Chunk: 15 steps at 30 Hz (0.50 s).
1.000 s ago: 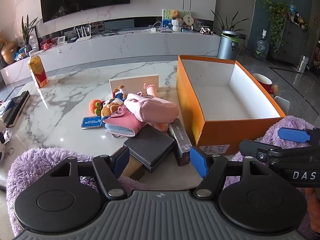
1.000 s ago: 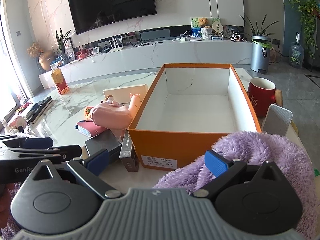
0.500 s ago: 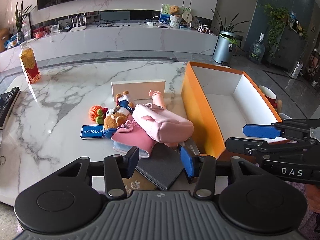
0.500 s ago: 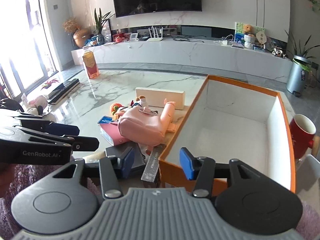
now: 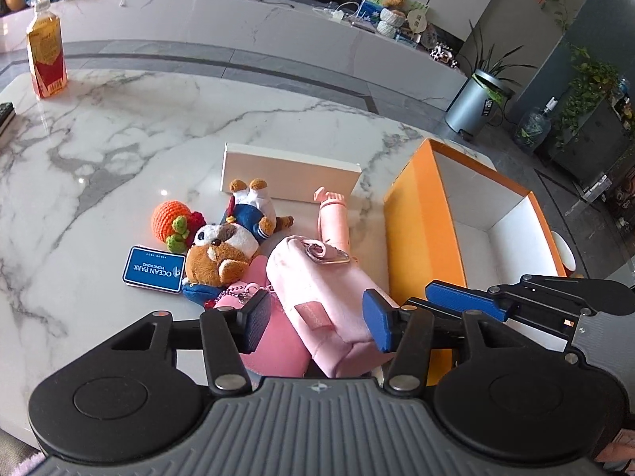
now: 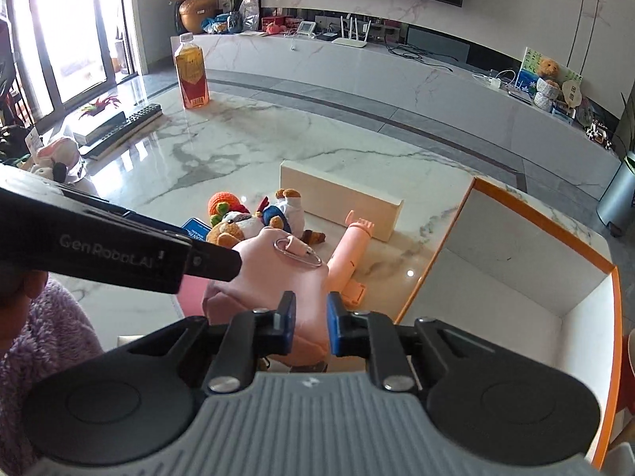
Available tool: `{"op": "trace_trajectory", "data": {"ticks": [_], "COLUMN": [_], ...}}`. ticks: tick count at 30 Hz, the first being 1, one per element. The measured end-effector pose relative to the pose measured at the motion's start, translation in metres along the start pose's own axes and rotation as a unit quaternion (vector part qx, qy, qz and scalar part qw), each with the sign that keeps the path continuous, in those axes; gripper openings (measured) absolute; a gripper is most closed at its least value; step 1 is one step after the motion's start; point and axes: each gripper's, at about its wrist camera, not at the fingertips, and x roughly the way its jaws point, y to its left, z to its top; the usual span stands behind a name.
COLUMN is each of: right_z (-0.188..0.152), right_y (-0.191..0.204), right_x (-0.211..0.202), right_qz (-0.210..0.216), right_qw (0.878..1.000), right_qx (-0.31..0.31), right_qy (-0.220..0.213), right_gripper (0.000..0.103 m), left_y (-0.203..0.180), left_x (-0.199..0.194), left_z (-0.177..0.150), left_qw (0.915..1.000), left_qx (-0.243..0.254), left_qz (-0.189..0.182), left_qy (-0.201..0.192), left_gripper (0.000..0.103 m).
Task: Organize objects
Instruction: 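Move the left tool toward the pink handbag on the pile, then grasp the pink handbag with the left tool and lift it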
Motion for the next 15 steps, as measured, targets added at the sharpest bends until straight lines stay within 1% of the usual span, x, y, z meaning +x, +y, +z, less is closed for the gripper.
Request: {"op": "trace_trajectory", "data": {"ticks": [5,7,11,13,15], "right_z": [0.005,0.006,0.005,0.005,0.006], "right_y": [0.002,0.002,0.001,0.002,0.003], "right_x": [0.021,0.026,0.030,0.030,0.029], "right_qz": [0.007,0.013,0.018,0.019,0.019], "right_qw": [1.000,0.999,0.999,0.999,0.999], "right_qx": [-0.014,-0.014,-0.011,-0.012,-0.012], "right_qy": [0.020,0.027,0.030,0.030,0.030], "right_gripper": [0.017,0.016,0.015,0.015,0.015], "left_y": [0.005,0.007,0.006,0.006,0.006], "left_x": [0.024,0.030,0.033,0.031,0.027], "left_z": [0.006,0.007,0.007,0.007,0.008], "left_qw": [0.9992,0.9985,0.9989,0.9993,0.9996], "left_qx": [-0.017,-0.027,-0.022,-0.018,-0.014], "left_qz": [-0.001,-0.008,-0.005,-0.007,-0.014], "left_qy": [0.037,0.047,0.042,0.033,0.020], "left_gripper": [0.060,0.058,0.046,0.036,0.032]}}
